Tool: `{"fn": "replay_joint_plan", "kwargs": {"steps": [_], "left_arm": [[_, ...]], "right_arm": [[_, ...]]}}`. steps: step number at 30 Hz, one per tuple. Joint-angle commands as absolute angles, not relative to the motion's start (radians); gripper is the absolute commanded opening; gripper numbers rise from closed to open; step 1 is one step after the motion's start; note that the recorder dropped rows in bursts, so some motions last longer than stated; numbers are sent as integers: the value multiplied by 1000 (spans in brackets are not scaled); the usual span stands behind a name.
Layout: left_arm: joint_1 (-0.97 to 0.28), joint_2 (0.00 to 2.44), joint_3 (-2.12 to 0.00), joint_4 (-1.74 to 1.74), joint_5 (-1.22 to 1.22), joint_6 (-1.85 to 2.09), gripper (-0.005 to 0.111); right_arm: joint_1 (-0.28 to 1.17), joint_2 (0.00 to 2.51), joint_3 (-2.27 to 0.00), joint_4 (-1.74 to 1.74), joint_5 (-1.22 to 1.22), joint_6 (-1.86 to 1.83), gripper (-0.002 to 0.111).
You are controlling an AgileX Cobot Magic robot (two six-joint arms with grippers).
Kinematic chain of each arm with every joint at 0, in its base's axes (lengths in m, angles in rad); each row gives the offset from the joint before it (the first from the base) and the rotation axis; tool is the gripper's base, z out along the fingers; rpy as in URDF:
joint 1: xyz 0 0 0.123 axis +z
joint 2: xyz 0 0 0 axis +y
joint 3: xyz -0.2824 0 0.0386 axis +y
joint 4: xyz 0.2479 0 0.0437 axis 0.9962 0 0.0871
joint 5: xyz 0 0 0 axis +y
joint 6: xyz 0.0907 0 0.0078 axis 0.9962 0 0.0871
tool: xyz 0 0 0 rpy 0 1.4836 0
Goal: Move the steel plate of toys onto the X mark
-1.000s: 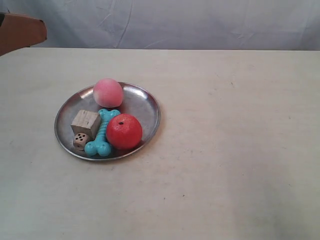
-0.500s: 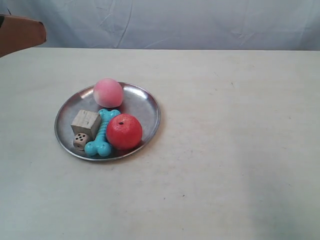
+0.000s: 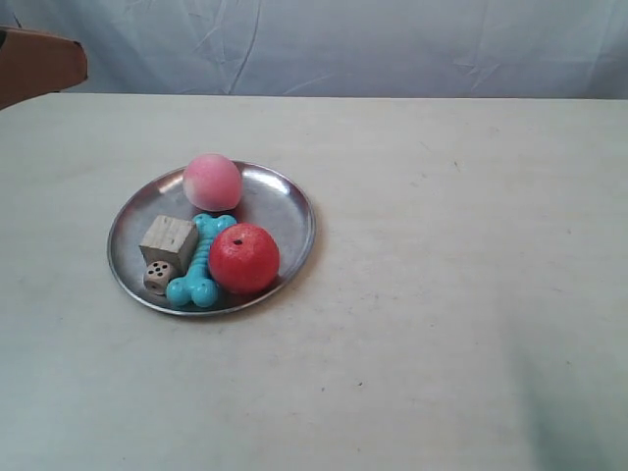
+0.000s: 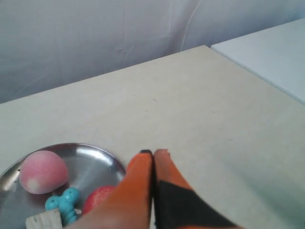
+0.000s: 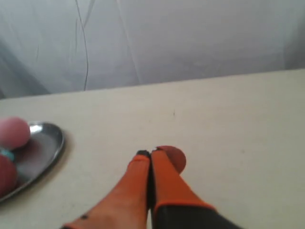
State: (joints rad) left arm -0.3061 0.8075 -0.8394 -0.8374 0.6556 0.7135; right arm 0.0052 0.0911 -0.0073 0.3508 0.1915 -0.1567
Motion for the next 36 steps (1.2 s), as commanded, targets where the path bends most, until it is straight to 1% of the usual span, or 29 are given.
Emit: {"fn": "replay_joint_plan", "kwargs": {"steps": [1,9,16,26,28,30,32,36], "left_arm": [[-312,802,-838,-836,646,716,0],[-312,802,-838,-809,765,716,0],[-312,802,-838,-769,761,716,0],[-312,804,-825,-775,577,714,0],[-312,790,-778,-776,477,714,0],[-303,713,-683,-802,361,714,0],[-263,556,-517,-841,222,714,0],[-144,271,-242,-839,47,714,0]], "right_arm": [[1,90,0,351,348,-159,0],[0,90,0,349,343,-159,0],[0,90,0,349,343,-159,0],[0,90,0,349,337,-159,0],[0,90,0,349,333,-159,0],[0,90,0,349,333,-159,0],[0,90,0,349,333,-159,0],[0,90,0,349,333,-159,0]]}}
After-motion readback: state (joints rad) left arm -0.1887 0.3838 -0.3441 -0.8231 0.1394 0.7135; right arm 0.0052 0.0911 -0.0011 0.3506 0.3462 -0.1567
